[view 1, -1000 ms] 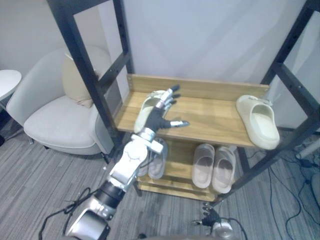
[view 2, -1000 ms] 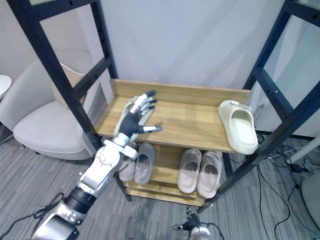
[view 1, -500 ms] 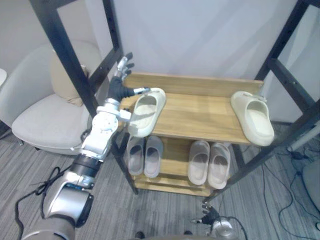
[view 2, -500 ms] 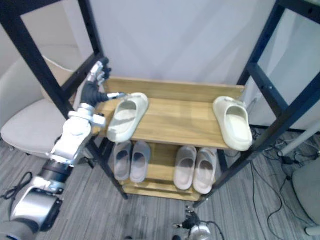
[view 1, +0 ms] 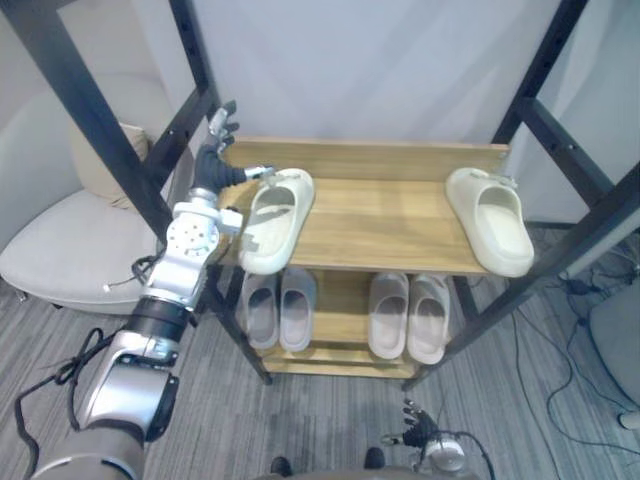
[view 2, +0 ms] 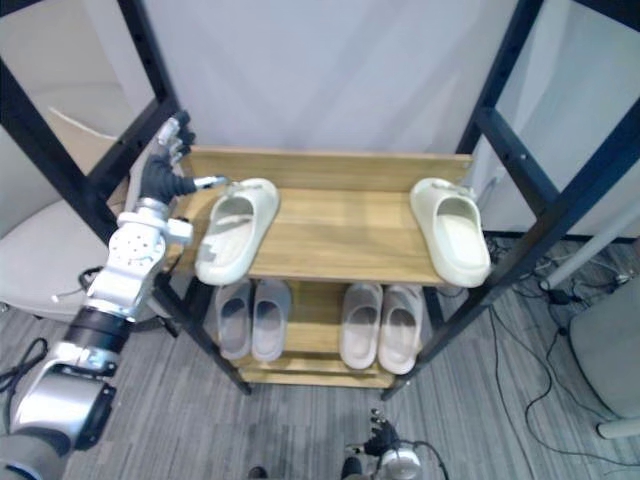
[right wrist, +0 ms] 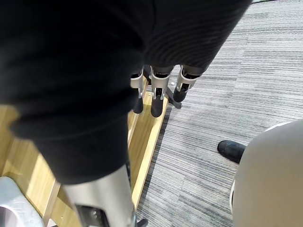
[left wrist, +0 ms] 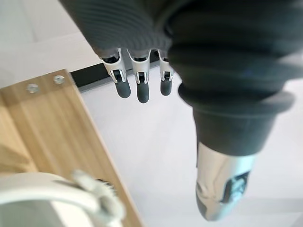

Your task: Organize the slippers on the shoe rack

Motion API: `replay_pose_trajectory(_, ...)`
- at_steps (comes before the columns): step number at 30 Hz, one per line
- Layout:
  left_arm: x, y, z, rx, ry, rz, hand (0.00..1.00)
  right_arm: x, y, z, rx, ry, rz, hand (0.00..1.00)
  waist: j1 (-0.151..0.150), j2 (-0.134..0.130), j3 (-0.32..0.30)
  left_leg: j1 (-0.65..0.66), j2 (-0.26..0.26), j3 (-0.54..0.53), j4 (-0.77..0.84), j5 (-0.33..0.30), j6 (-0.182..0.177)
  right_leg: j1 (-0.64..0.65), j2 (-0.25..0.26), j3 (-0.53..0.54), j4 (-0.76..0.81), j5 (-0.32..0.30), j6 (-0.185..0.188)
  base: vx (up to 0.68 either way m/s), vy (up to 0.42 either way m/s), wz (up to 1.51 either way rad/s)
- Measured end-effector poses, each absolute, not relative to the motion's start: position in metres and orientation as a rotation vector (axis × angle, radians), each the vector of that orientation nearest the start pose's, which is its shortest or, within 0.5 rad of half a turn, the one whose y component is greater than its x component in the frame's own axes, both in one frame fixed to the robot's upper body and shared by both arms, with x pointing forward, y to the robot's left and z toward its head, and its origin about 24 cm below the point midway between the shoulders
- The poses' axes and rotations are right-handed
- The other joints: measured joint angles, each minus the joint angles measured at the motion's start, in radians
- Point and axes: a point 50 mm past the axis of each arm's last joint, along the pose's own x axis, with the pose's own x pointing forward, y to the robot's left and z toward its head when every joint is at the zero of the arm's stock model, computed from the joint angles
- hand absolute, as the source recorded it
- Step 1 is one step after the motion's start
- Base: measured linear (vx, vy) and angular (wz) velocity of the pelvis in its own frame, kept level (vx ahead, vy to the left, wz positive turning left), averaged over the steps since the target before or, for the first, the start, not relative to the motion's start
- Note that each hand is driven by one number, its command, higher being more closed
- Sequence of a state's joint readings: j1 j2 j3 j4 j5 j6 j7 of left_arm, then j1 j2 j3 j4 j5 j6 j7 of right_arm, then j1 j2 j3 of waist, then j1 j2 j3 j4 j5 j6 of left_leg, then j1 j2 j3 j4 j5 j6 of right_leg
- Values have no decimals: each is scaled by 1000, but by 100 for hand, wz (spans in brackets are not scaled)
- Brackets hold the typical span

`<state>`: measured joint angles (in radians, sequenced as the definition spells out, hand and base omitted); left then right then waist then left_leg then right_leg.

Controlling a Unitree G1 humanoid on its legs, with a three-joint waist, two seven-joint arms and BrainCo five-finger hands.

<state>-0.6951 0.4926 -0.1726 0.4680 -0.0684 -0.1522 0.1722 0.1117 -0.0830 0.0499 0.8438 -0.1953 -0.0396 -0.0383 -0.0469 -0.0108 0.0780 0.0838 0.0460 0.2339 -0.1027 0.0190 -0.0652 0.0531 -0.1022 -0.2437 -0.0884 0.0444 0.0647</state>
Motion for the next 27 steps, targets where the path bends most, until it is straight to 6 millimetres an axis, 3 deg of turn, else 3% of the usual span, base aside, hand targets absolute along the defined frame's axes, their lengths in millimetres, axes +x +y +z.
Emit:
replay_pose_trajectory(8, 371, 206, 165, 558, -316, 95, 0, 132, -175, -140, -280, 891, 52, 0, -4, 3, 16, -15, 1, 6, 0, 0, 0, -20, 2, 12, 0, 1, -1, -7, -3, -2)
replay_pose_trajectory(19, 373, 214, 166, 701, -300, 155, 0, 133, -175, -138, -279, 874, 51, 0, -2, 1, 30, -31, 13, 25, 0, -4, -5, -46, 15, 33, 0, 5, -7, -3, -13, -5)
replay_pose_trajectory(20, 373, 213, 167, 717, -302, 155, 100, 133, -175, -138, -279, 874, 51, 0, -2, 1, 30, -32, 13, 27, 0, -4, -5, -48, 15, 34, 0, 5, -7, -6, -12, -3)
replay_pose_trajectory(27, 374, 213, 167, 753, -301, 156, 100, 133, -175, -137, -278, 864, 48, 0, -3, 3, 32, -31, 13, 31, 0, -4, -5, -53, 14, 37, 8, 6, -8, -3, -1, -1)
